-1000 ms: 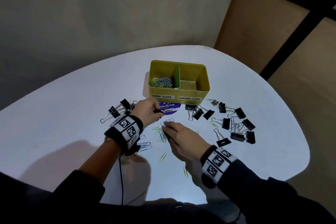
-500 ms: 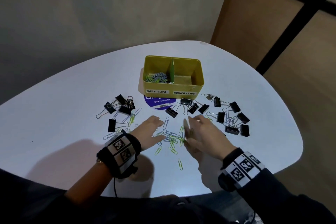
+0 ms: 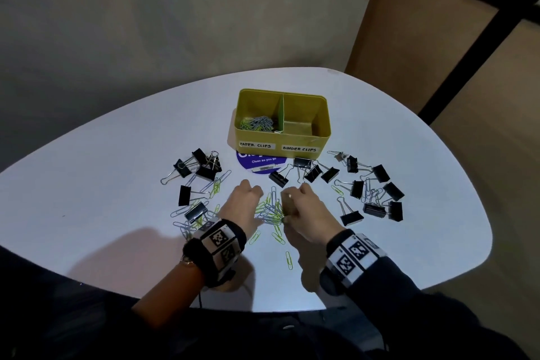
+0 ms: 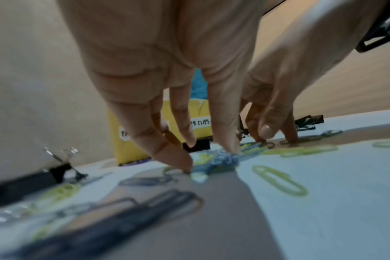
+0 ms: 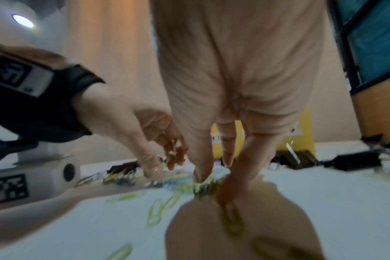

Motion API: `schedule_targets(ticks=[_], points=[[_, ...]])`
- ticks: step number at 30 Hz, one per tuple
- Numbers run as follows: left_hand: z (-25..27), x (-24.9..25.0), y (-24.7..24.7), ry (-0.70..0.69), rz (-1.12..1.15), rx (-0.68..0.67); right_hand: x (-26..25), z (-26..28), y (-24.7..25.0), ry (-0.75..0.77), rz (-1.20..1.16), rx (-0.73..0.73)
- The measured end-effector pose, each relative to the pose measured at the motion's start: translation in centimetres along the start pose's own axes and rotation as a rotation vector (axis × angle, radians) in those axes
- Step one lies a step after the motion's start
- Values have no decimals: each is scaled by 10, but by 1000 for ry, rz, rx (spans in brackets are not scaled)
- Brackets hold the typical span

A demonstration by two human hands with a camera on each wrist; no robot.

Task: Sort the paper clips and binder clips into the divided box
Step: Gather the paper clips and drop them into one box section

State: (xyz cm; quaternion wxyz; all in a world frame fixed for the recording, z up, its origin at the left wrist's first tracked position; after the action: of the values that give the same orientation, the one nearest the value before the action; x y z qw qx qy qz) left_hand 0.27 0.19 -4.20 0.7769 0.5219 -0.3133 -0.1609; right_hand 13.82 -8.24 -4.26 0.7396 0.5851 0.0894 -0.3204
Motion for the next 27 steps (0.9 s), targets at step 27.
schedule_targets(ticks=[27], points=[[-25, -19, 0, 62, -56, -11, -1, -41, -19, 372, 167, 41]])
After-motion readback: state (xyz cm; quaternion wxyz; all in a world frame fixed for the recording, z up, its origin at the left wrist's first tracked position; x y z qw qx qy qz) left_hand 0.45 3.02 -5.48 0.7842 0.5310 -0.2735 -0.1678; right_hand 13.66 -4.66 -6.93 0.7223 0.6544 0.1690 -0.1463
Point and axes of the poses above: each hand's wrist, its own z-axis away from the middle knuckle, its own y-axis out of the back of the hand, x = y × z, the point moved 1 cm from there along -z, towards the middle knuckle, and after that the axes turned 2 degrees about -x, right-handed, at the moved point
